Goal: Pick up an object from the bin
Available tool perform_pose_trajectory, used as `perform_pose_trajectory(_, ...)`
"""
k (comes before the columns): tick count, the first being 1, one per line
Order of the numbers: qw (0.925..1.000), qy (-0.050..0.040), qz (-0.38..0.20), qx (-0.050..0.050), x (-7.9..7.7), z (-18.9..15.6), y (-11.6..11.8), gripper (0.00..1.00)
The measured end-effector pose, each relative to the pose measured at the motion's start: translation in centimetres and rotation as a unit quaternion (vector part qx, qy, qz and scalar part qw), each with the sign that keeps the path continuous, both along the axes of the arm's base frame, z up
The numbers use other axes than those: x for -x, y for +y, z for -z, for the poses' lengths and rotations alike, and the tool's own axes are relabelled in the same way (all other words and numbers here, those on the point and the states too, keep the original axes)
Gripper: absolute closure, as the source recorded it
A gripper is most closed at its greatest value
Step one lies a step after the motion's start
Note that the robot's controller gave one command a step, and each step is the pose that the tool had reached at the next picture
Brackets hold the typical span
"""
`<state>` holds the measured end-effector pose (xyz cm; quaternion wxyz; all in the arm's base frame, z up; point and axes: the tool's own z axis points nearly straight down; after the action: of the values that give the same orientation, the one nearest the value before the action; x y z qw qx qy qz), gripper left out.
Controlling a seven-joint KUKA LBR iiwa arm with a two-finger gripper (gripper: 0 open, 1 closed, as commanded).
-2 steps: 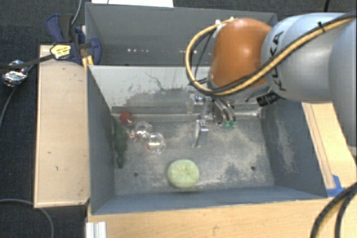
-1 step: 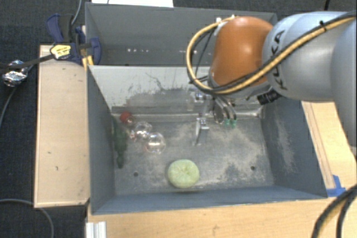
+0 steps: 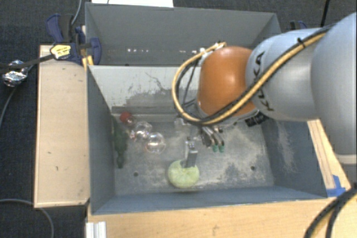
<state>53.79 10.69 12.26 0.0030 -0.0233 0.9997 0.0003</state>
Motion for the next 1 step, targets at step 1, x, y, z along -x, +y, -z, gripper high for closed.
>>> perform_pose_trajectory(1, 0.9981, 0.0047, -0.061, -0.002, 2.84, 2.39, 1.04, 0.00)
